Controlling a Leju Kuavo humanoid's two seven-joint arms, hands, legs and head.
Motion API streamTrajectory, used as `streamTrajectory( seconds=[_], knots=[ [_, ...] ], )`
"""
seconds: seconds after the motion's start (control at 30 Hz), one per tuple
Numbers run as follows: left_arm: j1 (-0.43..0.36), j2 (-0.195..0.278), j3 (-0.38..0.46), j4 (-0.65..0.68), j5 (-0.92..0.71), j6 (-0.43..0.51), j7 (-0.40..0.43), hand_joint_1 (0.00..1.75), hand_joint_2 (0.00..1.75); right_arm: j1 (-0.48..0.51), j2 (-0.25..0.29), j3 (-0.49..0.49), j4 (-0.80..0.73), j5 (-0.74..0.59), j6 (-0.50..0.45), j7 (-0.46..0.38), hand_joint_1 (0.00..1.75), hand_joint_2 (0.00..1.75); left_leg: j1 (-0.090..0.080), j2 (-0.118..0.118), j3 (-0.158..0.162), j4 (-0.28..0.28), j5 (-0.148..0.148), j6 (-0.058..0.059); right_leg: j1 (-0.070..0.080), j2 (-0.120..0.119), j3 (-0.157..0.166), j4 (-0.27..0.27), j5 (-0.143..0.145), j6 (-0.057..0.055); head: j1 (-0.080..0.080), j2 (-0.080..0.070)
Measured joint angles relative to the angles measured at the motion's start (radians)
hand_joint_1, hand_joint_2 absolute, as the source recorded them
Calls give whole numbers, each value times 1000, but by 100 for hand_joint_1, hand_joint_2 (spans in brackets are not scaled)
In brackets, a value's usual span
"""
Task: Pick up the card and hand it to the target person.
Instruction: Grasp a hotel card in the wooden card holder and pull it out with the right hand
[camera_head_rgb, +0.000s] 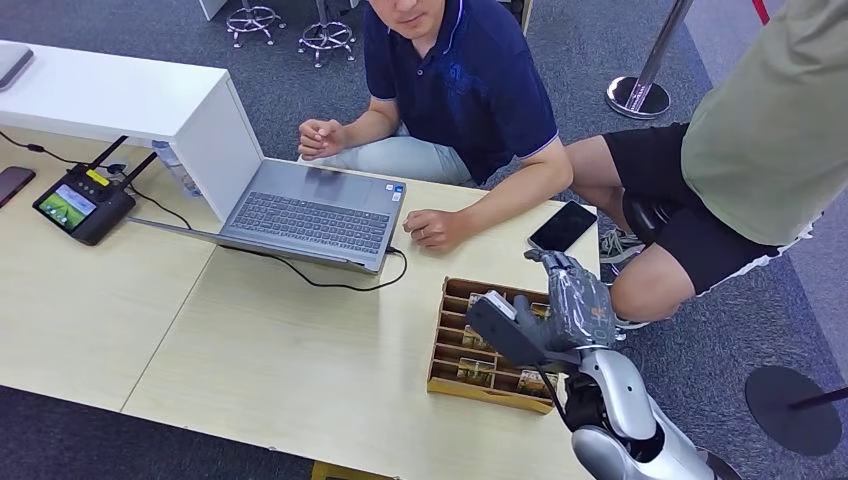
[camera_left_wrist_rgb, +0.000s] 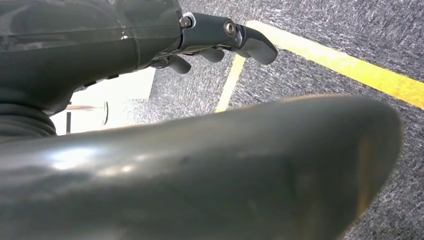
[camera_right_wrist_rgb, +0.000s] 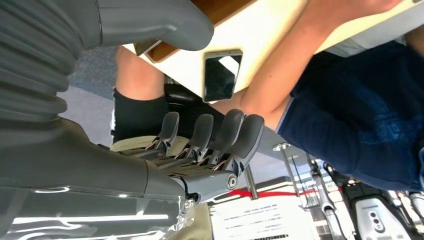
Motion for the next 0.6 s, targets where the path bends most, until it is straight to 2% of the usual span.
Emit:
streamTrajectory(
  seconds=[0.3,0.6],
  knots=[
    [0,0,-9,0,12,2,0,0,0,20,-36,23,-12,-21,0,22,72,175,0,0,0,0,0,0,0,0,0,0,0,0,0,0],
    [0,3,-14,0,15,2,-4,0,0,23,-48,34,-8,-50,-1,20,77,175,0,0,0,0,0,0,0,0,0,0,0,0,0,0]
  ],
)
